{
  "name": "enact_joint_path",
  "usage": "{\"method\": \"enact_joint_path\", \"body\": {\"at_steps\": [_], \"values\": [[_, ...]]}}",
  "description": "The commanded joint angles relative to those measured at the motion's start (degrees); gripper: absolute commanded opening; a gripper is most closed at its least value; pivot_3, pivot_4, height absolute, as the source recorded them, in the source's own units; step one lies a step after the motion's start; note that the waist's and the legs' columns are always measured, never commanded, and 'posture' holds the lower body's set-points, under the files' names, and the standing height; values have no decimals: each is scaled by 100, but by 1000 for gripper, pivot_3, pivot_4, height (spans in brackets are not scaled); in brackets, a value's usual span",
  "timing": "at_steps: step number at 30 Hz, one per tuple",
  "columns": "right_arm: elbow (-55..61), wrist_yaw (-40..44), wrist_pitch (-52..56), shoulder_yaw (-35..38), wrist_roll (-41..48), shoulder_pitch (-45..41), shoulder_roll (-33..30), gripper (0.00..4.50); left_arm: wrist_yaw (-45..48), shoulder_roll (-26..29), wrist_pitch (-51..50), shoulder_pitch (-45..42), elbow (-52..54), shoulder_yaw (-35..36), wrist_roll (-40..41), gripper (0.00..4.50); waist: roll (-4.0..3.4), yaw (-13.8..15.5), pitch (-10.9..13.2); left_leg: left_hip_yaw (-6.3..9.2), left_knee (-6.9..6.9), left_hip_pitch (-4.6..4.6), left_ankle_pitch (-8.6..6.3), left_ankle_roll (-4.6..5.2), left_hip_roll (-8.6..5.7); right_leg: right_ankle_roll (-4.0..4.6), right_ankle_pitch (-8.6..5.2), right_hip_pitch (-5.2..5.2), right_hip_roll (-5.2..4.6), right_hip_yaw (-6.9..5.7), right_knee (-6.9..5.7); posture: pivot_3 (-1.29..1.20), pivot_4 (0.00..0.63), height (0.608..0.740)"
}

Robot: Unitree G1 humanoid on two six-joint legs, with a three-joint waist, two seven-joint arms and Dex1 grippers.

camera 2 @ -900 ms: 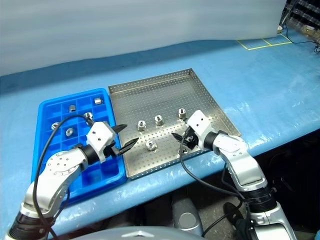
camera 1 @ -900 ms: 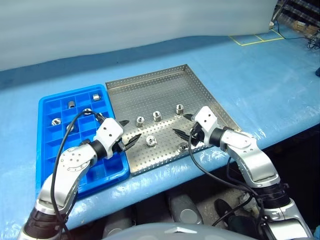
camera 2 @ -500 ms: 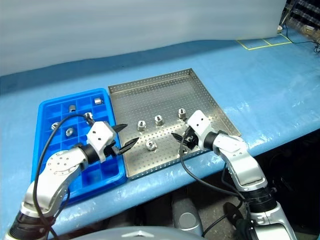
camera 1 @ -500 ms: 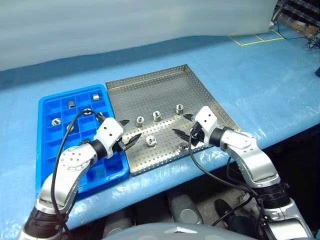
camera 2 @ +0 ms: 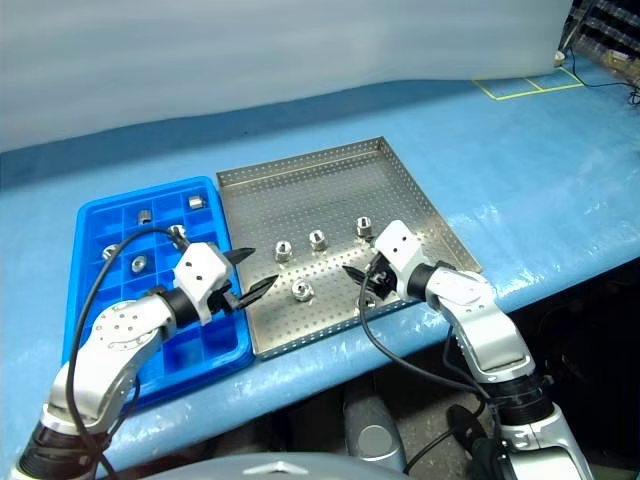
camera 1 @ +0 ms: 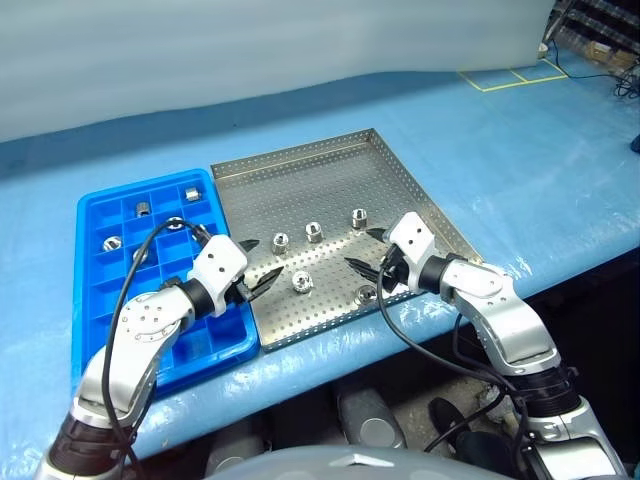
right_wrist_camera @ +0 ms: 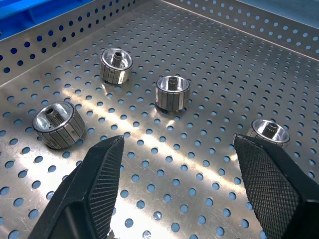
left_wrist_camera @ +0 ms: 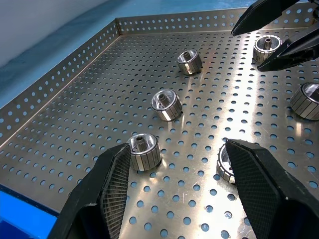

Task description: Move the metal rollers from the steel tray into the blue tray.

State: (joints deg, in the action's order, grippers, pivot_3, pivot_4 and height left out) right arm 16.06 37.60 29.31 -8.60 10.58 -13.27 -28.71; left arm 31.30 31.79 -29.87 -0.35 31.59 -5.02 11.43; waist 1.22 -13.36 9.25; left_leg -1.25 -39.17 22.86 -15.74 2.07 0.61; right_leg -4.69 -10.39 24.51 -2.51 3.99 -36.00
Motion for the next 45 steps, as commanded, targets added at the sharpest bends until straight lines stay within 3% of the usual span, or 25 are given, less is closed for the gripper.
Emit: {"method": "enact_joint_path", "body": {"at_steps": [1,4,7,11,15,27,38,45], "values": [[186,22,-54,74,36,-47,-26,3700,13,-11,34,-48,74,9,1,3282,0,-1,0,0,0,0,0,0,0,0,0,0,0,0,0,-249,150,740],[425,-19,-48,68,90,129,19,3700,726,104,47,-1294,-761,-945,-367,3282,1,48,0,10,-6,3,4,4,-10,-2,-1,-10,0,-3,-2,-305,150,740],[517,-94,-41,106,93,223,52,3700,863,66,230,-1695,-1135,-1114,-477,3282,-6,-63,-4,10,-12,6,12,7,-21,12,-10,-14,-1,6,5,-326,150,740],[637,-205,-10,180,97,362,54,3700,870,-65,296,-1741,-1283,-937,-333,3282,-7,-307,-5,-4,-4,2,4,17,-13,-21,10,-3,-1,21,6,-344,150,740],[702,-234,8,190,120,427,32,3700,1003,125,403,-1774,-1406,-1214,-659,3282,-8,-408,-5,-1,1,3,4,16,-10,-19,9,2,1,20,1,-342,150,740],[676,-300,3,165,116,418,25,3700,1115,260,329,-1711,-1516,-1384,-1100,3282,-7,-455,-5,-3,-3,1,5,16,-12,-24,11,-2,0,25,2,-339,150,740],[620,-314,-39,95,74,365,57,3700,1783,643,237,-1830,-1681,-2024,-1588,3282,-7,-453,-5,-3,-4,1,5,16,-11,-24,11,-2,-1,25,2,-334,150,740],[627,-361,-64,82,62,397,94,3700,1822,447,190,-2234,-2346,-2229,-1899,3282,-7,-454,-8,-4,-6,-6,5,16,-12,-26,11,-11,-1,25,3,-344,150,740]]}}
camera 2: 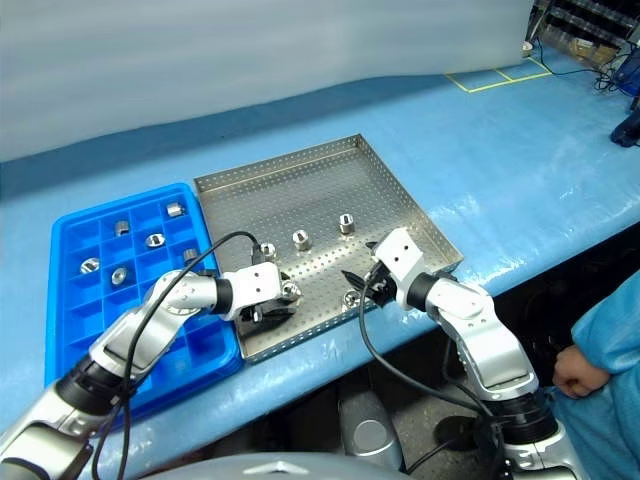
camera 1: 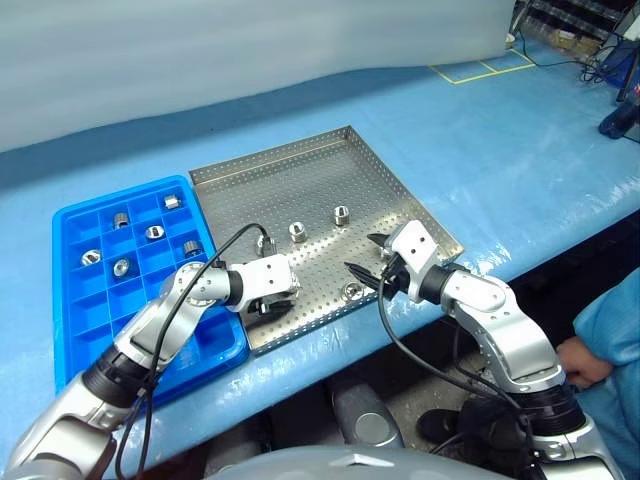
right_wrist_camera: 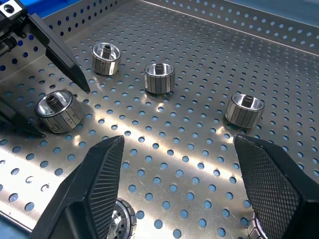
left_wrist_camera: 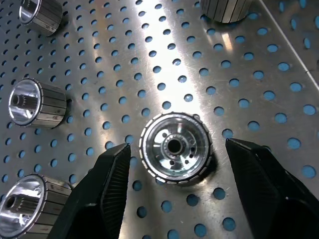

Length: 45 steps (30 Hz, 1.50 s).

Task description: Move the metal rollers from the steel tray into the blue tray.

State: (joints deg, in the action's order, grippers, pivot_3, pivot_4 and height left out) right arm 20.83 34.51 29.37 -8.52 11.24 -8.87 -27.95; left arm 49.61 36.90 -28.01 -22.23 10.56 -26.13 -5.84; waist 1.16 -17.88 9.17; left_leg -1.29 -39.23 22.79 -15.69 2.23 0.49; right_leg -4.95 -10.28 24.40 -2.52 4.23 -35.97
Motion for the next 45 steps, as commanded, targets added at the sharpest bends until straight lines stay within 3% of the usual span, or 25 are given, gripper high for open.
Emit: {"method": "enact_joint_path", "body": {"at_steps": [1,3,12,17,23,33,41,45], "values": [[150,-52,-70,76,-6,-42,20,3700,3,-75,12,-50,-258,-113,-185,3282,-2,-1,-1,0,0,-1,0,0,0,-1,0,-1,0,0,0,-344,150,740],[213,-11,-23,46,42,9,25,3700,-79,-249,-37,-89,-353,-89,-157,3116,-2,-1,-1,0,0,-1,0,0,0,-1,0,-1,-1,0,0,-362,150,740],[213,-11,-23,46,42,9,25,3700,-79,-249,-37,-89,-353,-89,-157,3116,-2,-6,-2,0,0,-1,0,0,0,-1,0,-1,-1,0,0,-362,150,740],[280,331,117,-491,131,17,80,3700,-120,-646,-84,84,-367,235,227,3116,-24,72,-19,5,-3,-11,1,2,-4,-6,-2,-19,-7,-2,2,-339,150,740],[215,336,102,-567,113,-88,120,3700,-131,-651,-95,152,-269,326,214,1724,-22,46,-20,1,-9,-10,2,4,-3,-24,-8,-15,-7,-1,-1,-329,150,740],[190,345,73,-625,93,-118,116,3700,-341,-735,-225,136,-133,619,360,1725,-22,51,-20,2,-7,-8,2,4,-1,-13,-3,-10,-5,-1,-5,-325,150,740],[212,857,39,-510,553,-171,71,3700,-565,-991,-1570,341,1702,2347,1965,1725,-22,49,-19,3,-2,14,1,4,0,-4,2,10,-6,-2,-2,-321,150,740],[218,1144,43,-406,1090,-250,273,3700,-1210,-871,-2037,749,2343,3153,1986,1725,-22,44,-19,4,0,9,1,3,2,-4,2,8,-3,-3,-3,-281,150,740]]}}
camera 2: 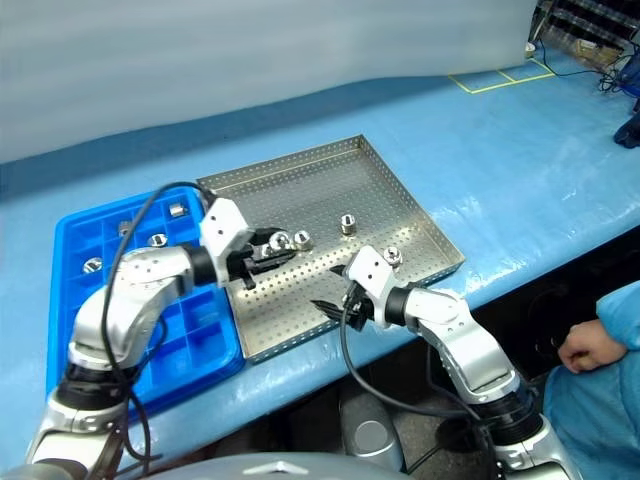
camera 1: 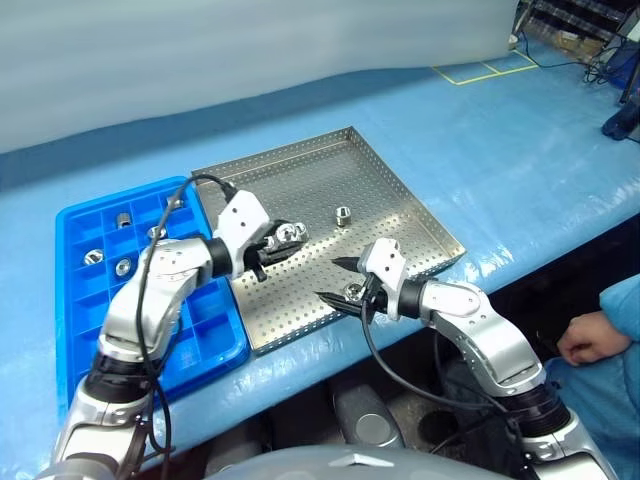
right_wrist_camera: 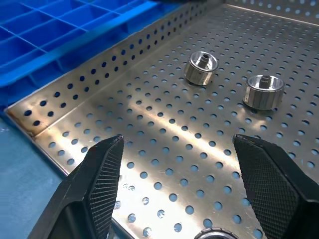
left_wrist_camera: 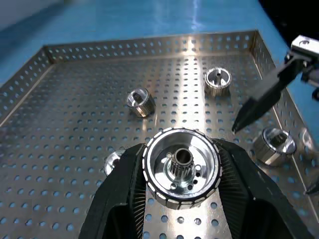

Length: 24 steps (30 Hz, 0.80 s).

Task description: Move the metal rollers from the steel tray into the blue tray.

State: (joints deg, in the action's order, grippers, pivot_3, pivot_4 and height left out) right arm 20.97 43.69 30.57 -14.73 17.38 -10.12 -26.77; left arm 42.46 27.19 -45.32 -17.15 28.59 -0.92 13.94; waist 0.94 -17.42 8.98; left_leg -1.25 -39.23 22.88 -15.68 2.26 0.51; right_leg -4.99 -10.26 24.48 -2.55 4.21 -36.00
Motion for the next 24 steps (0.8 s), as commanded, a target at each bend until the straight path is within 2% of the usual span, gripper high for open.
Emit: {"method": "enact_joint_path", "body": {"at_steps": [1,8,13,19,24], "values": [[187,284,-67,232,576,-158,200,3700,-685,170,-408,400,678,779,-86,1725,0,0,0,0,0,-4,0,0,1,0,0,-4,1,0,0,-264,150,740],[-160,490,80,-50,596,-583,276,3700,-1194,943,-783,2004,1563,1580,-545,1725,10,161,3,3,1,-10,1,-3,2,4,-2,-5,2,-4,0,-167,150,740],[-305,776,56,-518,447,-834,275,3700,-2161,535,-1132,2102,1446,2046,-926,1725,12,503,3,8,4,-9,1,-5,2,12,-5,-1,-3,-17,-2,-97,150,740],[-473,772,-38,-714,301,-964,400,3700,-2682,234,-1173,2159,1191,1812,-1175,1725,20,935,-2,8,3,-7,1,-9,0,17,-2,-2,-7,-22,1,-80,150,740],[-406,728,-40,-670,264,-890,430,3700,-2931,249,-1199,2259,991,1772,-1384,1725,22,1120,-3,8,4,-7,0,-12,3,25,-3,1,-9,-30,1,-88,150,740]]}}
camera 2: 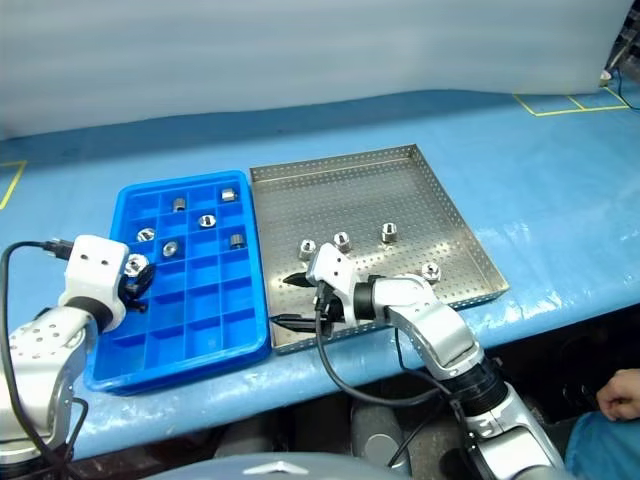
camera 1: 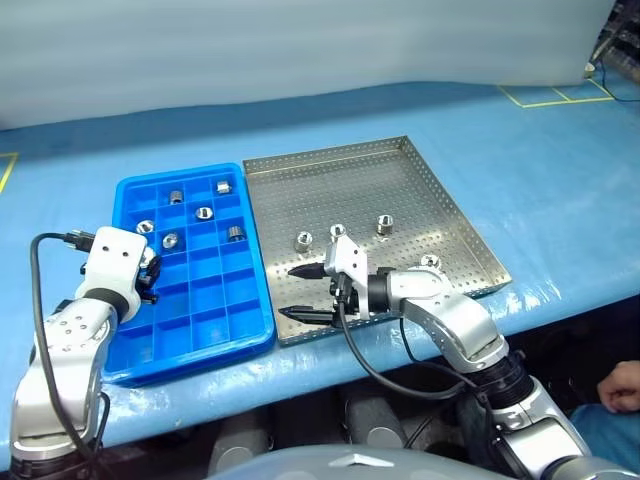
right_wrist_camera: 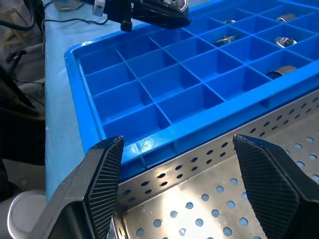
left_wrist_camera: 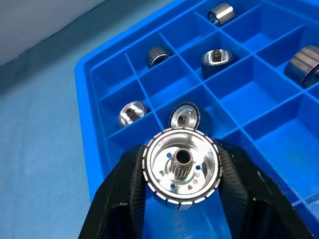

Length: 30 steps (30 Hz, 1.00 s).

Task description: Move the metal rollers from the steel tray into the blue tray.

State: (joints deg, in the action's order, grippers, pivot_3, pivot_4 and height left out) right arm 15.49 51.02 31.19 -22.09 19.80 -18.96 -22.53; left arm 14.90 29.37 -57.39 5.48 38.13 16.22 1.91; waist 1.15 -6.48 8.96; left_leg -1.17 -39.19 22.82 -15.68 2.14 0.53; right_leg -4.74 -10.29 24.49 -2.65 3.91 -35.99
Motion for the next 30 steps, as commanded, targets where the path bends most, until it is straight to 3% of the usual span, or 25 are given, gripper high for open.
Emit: {"method": "enact_joint_path", "body": {"at_steps": [1,6,7,11,14,19,26,30], "values": [[154,-18,-91,79,18,12,6,3700,-240,28,9,3,-21,69,-234,1725,2,41,-1,-2,0,0,0,0,1,2,1,1,-1,-1,0,-88,150,740],[200,-72,-71,101,1,44,7,3700,-274,-17,183,-30,-340,-41,-245,1725,3,125,-2,-5,0,-1,1,-2,3,39,-14,1,-3,-6,0,-85,150,740],[201,-81,-75,97,-3,41,11,3700,-256,-23,230,-41,-382,-69,-224,2460,3,136,-2,-5,0,-2,1,-2,4,41,-15,0,-3,-7,0,-85,150,740],[310,-158,-110,66,-82,49,-9,3700,-462,-212,325,-308,-460,-132,-245,3670,4,166,-2,-7,-1,-2,2,-4,4,45,-17,-1,-3,-7,-1,-109,150,740],[379,-195,-98,101,-89,90,-11,3700,-427,-398,539,-498,-455,-29,-73,3670,11,178,-7,-6,-2,-2,3,-4,4,45,-16,-1,-3,-9,-1,-128,150,740],[547,-472,-81,547,-45,251,-147,3700,620,-1429,782,-1637,-207,206,2008,3670,19,226,-11,-5,-9,9,3,-3,-2,43,-13,-2,-17,-20,4,-160,150,740],[773,-796,-39,1007,-9,470,-248,3700,1637,-422,871,-2946,-1667,-2130,1417,3670,13,-28,-19,-17,-13,-10,1,0,-25,42,-10,-17,11,-2,5,-253,150,740],[862,-885,-33,1018,-29,558,-272,3700,1631,-237,993,-3245,-2196,-2653,1054,3670,12,-108,-18,-12,-12,-7,3,-3,-19,44,-12,-14,22,-1,4,-279,150,740]]}}
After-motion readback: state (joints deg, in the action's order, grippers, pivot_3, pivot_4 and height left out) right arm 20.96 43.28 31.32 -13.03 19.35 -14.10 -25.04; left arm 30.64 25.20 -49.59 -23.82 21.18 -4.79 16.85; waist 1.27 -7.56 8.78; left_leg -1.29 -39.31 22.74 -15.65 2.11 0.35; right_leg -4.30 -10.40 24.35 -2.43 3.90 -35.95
